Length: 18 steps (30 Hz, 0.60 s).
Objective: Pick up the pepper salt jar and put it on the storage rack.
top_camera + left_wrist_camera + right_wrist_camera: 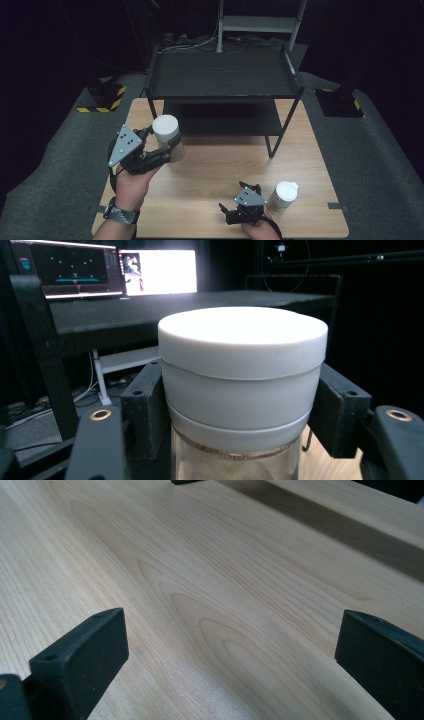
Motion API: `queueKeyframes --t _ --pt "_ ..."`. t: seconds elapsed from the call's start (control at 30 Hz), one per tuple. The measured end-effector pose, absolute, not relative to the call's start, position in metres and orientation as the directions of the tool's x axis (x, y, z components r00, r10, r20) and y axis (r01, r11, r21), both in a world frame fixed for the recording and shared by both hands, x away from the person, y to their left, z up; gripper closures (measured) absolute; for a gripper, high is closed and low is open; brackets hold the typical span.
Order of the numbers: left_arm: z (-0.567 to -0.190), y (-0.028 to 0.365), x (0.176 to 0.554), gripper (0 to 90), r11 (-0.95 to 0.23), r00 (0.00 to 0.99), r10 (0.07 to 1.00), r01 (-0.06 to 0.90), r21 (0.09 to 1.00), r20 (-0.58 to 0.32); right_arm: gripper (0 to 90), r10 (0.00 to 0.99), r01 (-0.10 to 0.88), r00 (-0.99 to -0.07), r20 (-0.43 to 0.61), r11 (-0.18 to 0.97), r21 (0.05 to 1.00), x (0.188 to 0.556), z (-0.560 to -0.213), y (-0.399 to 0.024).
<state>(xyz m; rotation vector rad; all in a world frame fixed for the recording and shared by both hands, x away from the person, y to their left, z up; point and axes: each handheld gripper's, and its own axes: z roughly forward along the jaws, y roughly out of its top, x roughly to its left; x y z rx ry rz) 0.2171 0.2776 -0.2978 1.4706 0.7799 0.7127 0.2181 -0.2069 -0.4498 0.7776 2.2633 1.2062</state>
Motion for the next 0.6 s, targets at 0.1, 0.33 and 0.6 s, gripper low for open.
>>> queueKeyframes --t 0.1,0.33,0.6 --pt "-0.292 0.277 0.221 34.1 -0.002 0.579 0.815 0.045 0.999 -0.024 0.0 0.665 0.263 -0.736 -0.128 0.454 0.851 0.218 -0.450 -0.208" --pt "-0.280 0.273 0.232 34.1 0.019 0.579 0.815 0.030 0.999 -0.032 0.0 0.665 0.263 -0.736 -0.126 0.452 0.852 0.218 -0.450 -0.208" --pt "-0.264 0.265 0.241 34.0 0.026 0.577 0.816 -0.004 1.000 -0.019 0.0 0.664 0.263 -0.737 -0.127 0.454 0.851 0.218 -0.450 -0.208"
